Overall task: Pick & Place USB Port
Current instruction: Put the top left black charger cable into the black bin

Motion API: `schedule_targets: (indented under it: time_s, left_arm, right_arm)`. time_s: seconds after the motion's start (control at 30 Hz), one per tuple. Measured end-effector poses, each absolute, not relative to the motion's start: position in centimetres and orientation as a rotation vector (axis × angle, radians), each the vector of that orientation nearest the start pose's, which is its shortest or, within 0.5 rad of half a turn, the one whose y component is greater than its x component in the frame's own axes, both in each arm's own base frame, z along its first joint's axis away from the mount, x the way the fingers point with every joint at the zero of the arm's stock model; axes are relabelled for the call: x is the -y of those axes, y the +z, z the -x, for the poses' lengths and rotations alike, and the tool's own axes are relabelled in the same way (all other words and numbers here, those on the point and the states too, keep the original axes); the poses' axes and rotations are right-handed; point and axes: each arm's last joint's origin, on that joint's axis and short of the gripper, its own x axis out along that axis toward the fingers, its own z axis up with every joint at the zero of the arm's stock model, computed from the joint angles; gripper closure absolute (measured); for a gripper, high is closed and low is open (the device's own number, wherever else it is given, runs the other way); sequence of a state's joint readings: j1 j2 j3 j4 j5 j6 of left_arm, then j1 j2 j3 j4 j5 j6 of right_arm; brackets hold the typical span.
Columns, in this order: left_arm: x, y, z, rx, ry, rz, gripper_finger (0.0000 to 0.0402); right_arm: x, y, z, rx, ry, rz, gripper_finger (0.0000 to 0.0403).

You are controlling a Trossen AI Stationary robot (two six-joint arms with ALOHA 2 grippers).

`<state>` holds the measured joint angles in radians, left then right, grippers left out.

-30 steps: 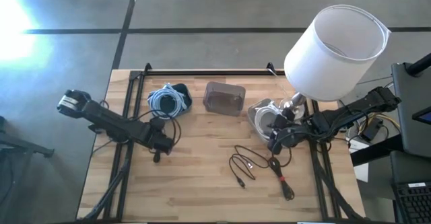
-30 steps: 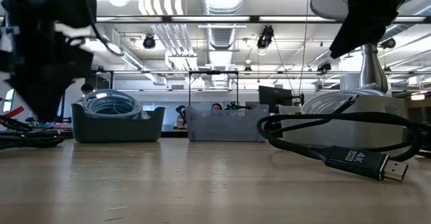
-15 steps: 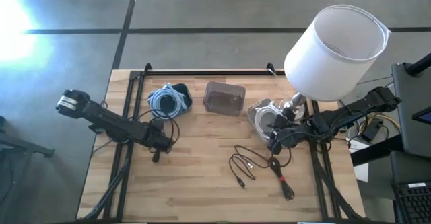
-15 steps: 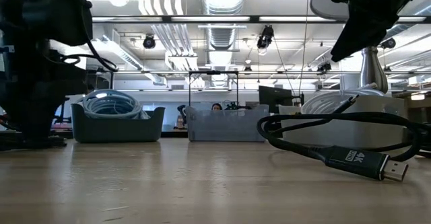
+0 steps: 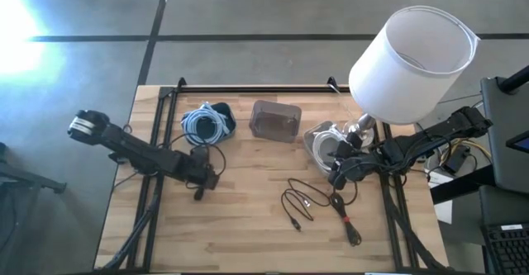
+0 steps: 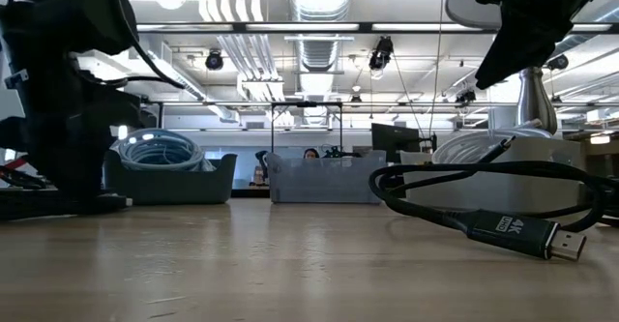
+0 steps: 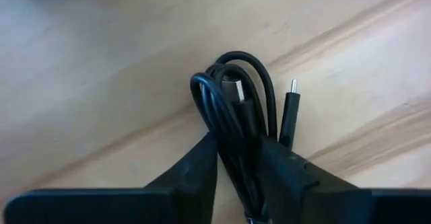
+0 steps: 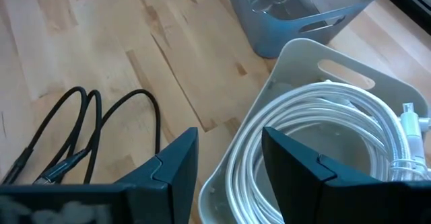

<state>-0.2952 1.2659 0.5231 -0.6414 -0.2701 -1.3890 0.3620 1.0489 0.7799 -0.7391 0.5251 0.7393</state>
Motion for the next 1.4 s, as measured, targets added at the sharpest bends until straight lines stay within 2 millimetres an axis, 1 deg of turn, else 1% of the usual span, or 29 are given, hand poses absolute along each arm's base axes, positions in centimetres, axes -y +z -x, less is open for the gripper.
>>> schedule_targets:
  time_s: [0.1, 0.2, 0.27, 0.37, 0.43, 0.5, 0.6, 0.67, 0.73, 0.8, 0.87, 0.93, 1.03, 1.1, 1.2, 1.3, 1.4]
  left_arm:
    - [4.4, 13.5, -17.6, -1.009, 0.812, 0.76, 0.0336]
    - [4.6, 13.9, -19.3, -0.822, 0.714, 0.748, 0.0372]
    - [4.8, 14.7, -20.4, -0.69, 0.639, 0.701, 0.0386]
    - [5.4, 17.6, -23.0, -0.449, 0.472, 0.62, 0.039]
    - [5.7, 19.5, -24.1, -0.339, 0.397, 0.525, 0.0386]
    - [6.0, 21.5, -25.1, -0.265, 0.352, 0.422, 0.0383]
    - [5.9, 24.2, -26.2, -0.219, 0.361, 0.251, 0.0384]
    - [5.5, 25.3, -27.0, -0.214, 0.39, 0.146, 0.0386]
    - [5.0, 26.4, -28.1, -0.205, 0.405, 0.077, 0.0387]
    - [4.2, 27.2, -29.3, -0.232, 0.427, 0.021, 0.0386]
    - [3.1, 27.4, -30.8, -0.292, 0.445, -0.013, 0.0383]
    - [1.6, 26.9, -32.4, -0.37, 0.47, -0.037, 0.0383]
    - [-1.1, 26.0, -34.8, -0.466, 0.495, -0.089, 0.0383]
    - [-3.1, 25.3, -36.4, -0.513, 0.483, -0.133, 0.0382]
    - [-5.7, 24.1, -38.5, -0.579, 0.414, -0.159, 0.0376]
    - [-7.6, 23.4, -40.0, -0.647, 0.382, -0.182, 0.0368]
    - [-9.2, 22.8, -40.9, -0.74, 0.402, -0.215, 0.0362]
  right_arm:
    - [-5.4, 24.7, -18.3, -0.794, -0.459, -0.24, 0.0241]
    - [-5.4, 24.7, -18.4, -0.79, -0.444, -0.229, 0.0241]
    - [-5.4, 24.7, -18.4, -0.786, -0.439, -0.232, 0.0241]
    - [-5.5, 24.8, -18.4, -0.786, -0.436, -0.232, 0.0241]
    - [-5.5, 24.8, -18.4, -0.787, -0.435, -0.23, 0.0241]
    - [-5.5, 24.8, -18.5, -0.786, -0.434, -0.229, 0.0241]
    - [-5.5, 24.8, -18.5, -0.786, -0.434, -0.229, 0.0241]
    - [-5.5, 24.8, -18.5, -0.785, -0.434, -0.23, 0.0241]
    - [-5.5, 24.8, -18.5, -0.783, -0.433, -0.231, 0.0241]
    - [-5.5, 24.8, -18.5, -0.775, -0.43, -0.236, 0.0241]
    - [-5.5, 24.9, -18.6, -0.765, -0.427, -0.242, 0.0241]
    - [-5.6, 25.0, -18.7, -0.753, -0.423, -0.249, 0.0241]
    - [-5.6, 25.1, -18.8, -0.74, -0.418, -0.257, 0.0241]
    - [-5.6, 25.1, -18.8, -0.74, -0.417, -0.254, 0.0241]
    - [-5.6, 25.1, -18.8, -0.743, -0.413, -0.244, 0.0241]
    - [-5.6, 25.1, -18.8, -0.742, -0.413, -0.244, 0.0241]
    - [-5.6, 25.1, -18.8, -0.742, -0.413, -0.244, 0.0241]
